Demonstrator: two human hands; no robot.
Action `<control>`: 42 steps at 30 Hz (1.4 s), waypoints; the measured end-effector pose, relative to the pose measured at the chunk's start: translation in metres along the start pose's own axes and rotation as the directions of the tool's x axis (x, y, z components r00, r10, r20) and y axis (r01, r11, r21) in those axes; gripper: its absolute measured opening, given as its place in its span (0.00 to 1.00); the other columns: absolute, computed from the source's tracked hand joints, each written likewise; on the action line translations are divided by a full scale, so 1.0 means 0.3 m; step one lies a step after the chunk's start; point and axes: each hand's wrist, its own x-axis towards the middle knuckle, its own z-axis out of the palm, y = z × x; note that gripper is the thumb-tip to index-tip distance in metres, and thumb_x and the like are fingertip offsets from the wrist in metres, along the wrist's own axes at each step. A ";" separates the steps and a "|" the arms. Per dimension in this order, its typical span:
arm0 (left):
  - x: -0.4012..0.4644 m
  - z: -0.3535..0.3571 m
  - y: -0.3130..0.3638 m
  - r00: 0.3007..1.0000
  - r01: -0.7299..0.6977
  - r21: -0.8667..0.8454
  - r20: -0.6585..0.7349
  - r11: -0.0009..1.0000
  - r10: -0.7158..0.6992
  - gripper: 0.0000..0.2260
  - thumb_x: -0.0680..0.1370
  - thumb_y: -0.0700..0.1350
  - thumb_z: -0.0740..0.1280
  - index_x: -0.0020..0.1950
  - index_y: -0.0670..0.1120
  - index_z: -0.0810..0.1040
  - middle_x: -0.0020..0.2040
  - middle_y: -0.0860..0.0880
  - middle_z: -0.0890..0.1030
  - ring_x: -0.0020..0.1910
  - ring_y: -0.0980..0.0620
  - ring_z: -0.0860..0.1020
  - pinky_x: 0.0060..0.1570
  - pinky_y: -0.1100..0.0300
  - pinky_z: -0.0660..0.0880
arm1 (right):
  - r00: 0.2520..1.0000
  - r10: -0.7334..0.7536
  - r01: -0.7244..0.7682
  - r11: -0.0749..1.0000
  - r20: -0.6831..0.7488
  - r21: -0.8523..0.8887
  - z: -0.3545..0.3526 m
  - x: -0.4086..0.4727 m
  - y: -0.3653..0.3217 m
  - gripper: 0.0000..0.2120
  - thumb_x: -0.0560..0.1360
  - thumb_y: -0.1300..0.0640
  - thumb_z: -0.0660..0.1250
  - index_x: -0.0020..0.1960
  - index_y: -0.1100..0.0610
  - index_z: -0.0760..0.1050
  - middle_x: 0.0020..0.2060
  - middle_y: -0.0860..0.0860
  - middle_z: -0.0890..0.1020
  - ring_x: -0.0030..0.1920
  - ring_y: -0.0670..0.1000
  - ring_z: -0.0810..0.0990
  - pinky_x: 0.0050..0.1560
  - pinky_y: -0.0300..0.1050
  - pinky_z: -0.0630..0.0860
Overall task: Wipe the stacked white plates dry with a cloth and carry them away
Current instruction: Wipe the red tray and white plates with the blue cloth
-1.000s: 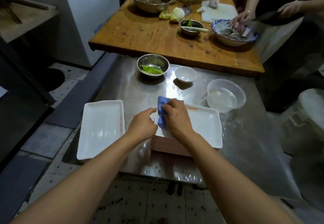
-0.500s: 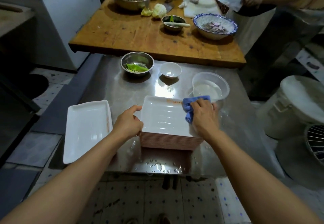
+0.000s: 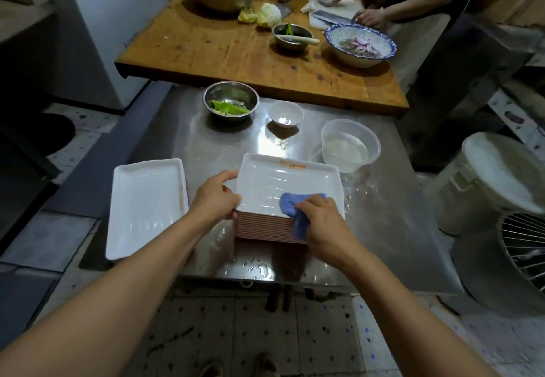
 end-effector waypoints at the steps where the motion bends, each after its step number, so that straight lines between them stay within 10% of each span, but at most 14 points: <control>1: -0.002 -0.003 -0.004 1.000 0.006 -0.029 0.013 1.000 -0.005 0.26 0.74 0.31 0.64 0.69 0.51 0.70 0.33 0.47 0.75 0.27 0.51 0.76 0.33 0.57 0.76 | 0.999 -0.036 0.036 0.999 0.014 0.025 0.013 0.012 -0.026 0.17 0.74 0.67 0.60 0.61 0.58 0.73 0.60 0.54 0.71 0.60 0.55 0.66 0.57 0.42 0.63; 8: -0.005 -0.009 -0.031 0.997 0.007 -0.107 0.079 0.994 0.001 0.23 0.80 0.37 0.58 0.72 0.56 0.66 0.36 0.47 0.75 0.28 0.53 0.71 0.24 0.63 0.70 | 0.989 -0.142 0.135 0.979 0.038 0.156 0.095 0.140 -0.177 0.22 0.74 0.65 0.61 0.68 0.58 0.70 0.64 0.56 0.69 0.63 0.57 0.64 0.64 0.45 0.62; 26: -0.001 -0.008 -0.028 0.998 0.005 -0.106 0.057 0.994 0.001 0.25 0.77 0.33 0.60 0.71 0.53 0.69 0.33 0.48 0.74 0.26 0.55 0.73 0.25 0.64 0.71 | 0.951 0.183 -0.203 0.977 -0.251 -0.058 0.060 0.227 0.040 0.21 0.79 0.51 0.57 0.71 0.53 0.66 0.68 0.54 0.64 0.66 0.59 0.61 0.63 0.52 0.63; 42: 0.012 0.026 -0.019 0.999 0.036 -0.066 0.011 0.997 -0.035 0.19 0.80 0.41 0.57 0.70 0.54 0.70 0.40 0.41 0.80 0.31 0.49 0.75 0.26 0.60 0.73 | 0.986 -0.164 0.161 0.980 0.016 0.116 0.083 0.132 -0.142 0.14 0.78 0.55 0.60 0.63 0.54 0.72 0.62 0.53 0.72 0.59 0.57 0.68 0.54 0.45 0.62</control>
